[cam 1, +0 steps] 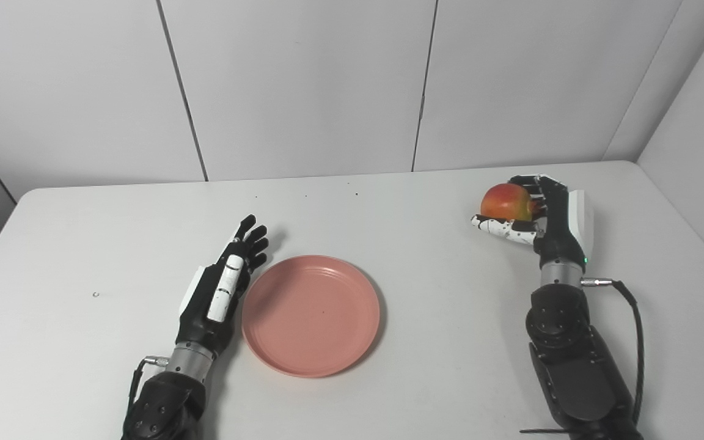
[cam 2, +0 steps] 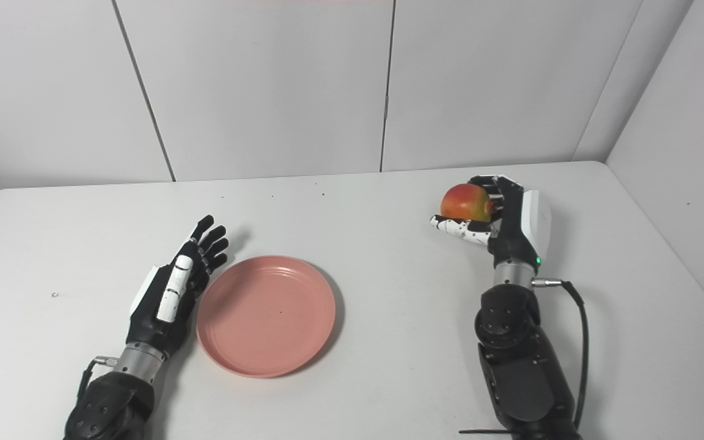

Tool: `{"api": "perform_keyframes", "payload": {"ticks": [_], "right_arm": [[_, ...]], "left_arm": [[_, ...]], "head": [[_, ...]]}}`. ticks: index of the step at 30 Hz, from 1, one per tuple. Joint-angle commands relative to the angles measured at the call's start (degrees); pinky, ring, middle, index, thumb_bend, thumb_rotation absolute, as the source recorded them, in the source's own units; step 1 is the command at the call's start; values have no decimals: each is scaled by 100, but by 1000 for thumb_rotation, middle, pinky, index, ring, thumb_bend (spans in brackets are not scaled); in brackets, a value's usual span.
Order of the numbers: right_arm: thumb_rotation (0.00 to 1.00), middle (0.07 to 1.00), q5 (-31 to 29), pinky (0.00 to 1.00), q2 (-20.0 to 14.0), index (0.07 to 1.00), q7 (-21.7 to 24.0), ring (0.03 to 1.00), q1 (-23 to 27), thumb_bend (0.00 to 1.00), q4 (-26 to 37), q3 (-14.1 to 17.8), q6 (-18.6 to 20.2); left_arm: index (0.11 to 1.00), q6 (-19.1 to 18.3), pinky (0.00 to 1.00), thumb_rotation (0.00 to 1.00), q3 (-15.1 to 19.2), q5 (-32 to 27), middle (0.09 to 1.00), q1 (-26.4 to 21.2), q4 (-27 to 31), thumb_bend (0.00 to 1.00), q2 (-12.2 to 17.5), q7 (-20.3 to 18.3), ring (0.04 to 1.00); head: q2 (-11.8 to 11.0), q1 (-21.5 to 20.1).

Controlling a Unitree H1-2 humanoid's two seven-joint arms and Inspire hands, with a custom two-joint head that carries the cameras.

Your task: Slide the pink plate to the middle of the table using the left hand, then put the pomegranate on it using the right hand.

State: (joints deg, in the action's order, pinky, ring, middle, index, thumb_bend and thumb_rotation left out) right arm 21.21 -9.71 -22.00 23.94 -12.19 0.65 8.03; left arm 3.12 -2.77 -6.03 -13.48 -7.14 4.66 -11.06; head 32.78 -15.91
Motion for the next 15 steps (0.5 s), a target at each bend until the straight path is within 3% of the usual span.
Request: {"api": "perform_keyframes", "payload": {"ticks": [1,9,15], "right_arm": [[0,498,3,400,6,499,67,441,51,518,293,-54,-399],[0,496,120,387,226,511,227,422,-57,517,552,-392,-428],[0,475,180,296,322,544,315,384,-100,510,583,-577,-535]], "left_arm": [[950,-7,943,937,-13,48,952,-80,216,613,-45,43,951],[944,-85,934,935,-36,121,949,-45,338,592,-42,81,949],[946,-165,933,941,-42,185,950,-22,431,578,-52,97,948]], "head": [[11,20],[47,117],[69,172]]}}
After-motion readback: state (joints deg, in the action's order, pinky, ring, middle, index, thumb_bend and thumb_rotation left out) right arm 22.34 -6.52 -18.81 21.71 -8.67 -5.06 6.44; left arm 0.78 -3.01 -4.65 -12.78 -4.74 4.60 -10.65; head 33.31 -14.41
